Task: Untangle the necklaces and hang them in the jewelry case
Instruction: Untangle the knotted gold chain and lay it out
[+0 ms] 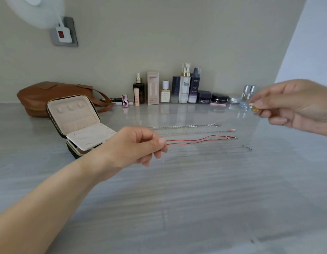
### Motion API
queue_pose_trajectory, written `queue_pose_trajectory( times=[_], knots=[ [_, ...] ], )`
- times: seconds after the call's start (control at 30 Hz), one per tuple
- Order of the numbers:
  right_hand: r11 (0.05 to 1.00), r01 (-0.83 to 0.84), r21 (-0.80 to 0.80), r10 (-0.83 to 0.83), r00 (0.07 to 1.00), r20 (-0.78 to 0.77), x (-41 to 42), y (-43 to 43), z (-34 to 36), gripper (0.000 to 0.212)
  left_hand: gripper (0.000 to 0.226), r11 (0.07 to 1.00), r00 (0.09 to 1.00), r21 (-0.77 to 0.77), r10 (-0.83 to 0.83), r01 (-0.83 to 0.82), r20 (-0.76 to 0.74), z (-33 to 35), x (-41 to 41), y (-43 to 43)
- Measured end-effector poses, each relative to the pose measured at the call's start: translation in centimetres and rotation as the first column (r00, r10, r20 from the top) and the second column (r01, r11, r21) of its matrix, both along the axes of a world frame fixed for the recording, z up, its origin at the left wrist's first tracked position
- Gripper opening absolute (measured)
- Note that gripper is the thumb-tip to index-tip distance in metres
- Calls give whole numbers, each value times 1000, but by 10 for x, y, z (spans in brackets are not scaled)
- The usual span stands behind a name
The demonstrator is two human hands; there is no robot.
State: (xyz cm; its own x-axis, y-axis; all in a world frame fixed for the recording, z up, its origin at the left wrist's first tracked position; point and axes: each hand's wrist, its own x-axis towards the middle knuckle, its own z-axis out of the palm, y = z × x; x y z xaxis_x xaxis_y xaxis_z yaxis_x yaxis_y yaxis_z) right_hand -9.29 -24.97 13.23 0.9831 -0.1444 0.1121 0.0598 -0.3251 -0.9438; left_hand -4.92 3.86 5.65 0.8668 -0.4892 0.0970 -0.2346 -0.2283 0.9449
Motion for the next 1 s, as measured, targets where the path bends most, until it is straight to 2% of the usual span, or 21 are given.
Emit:
queue_pose_trajectory(
  times=[0.07,0.2,0.37,0.57,0.8,0.87,1.0],
  knots=[
    [999,43,-5,-44,996,-78,-1,-11,-20,17,19,993,1000,113,25,-27,17,-1,3,0],
    [987,113,-113,-135,968,-212,3,-19,-73,9,19,948,999,317,40,-30,-27,-10,8,1],
    [964,128,-235,-168,973,-160,11,-17,-102,10,16,878,998,476,69,-55,-14,-18,15,4],
    [949,86,-305,-125,986,-109,12,-19,-108,13,8,835,989,547,127,-64,-80,-7,13,12],
    [950,102,-294,-131,988,-80,15,-24,-113,13,18,802,969,585,224,-122,-105,4,23,29],
    [954,94,-285,-124,988,-91,15,-25,-113,15,17,824,971,539,235,-174,-45,0,24,26],
    [929,88,-359,-99,995,-11,15,-25,-109,14,8,884,950,372,207,-284,233,-11,22,4]
  ],
)
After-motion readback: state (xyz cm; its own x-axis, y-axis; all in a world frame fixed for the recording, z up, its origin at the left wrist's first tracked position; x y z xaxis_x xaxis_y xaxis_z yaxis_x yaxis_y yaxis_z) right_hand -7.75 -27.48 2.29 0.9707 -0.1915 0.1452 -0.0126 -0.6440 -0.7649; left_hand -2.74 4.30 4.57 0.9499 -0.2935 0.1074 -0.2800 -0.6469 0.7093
